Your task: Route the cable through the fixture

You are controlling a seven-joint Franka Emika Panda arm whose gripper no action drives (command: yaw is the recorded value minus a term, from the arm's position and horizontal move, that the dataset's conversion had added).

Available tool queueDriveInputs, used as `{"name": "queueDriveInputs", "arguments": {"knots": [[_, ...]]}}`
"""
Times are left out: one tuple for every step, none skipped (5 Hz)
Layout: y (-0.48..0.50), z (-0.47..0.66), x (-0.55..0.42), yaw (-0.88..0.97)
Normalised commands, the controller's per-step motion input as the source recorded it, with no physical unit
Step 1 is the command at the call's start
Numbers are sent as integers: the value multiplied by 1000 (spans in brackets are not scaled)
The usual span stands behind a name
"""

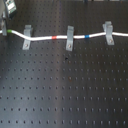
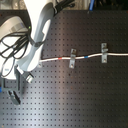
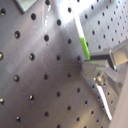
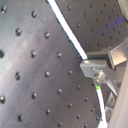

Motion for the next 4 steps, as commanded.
{"name": "queueDriveInputs", "arguments": {"knots": [[150,-383,251,-371],[326,-160,214,-377],[57,-126,348,-531],[87,-106,341,-546]]}}
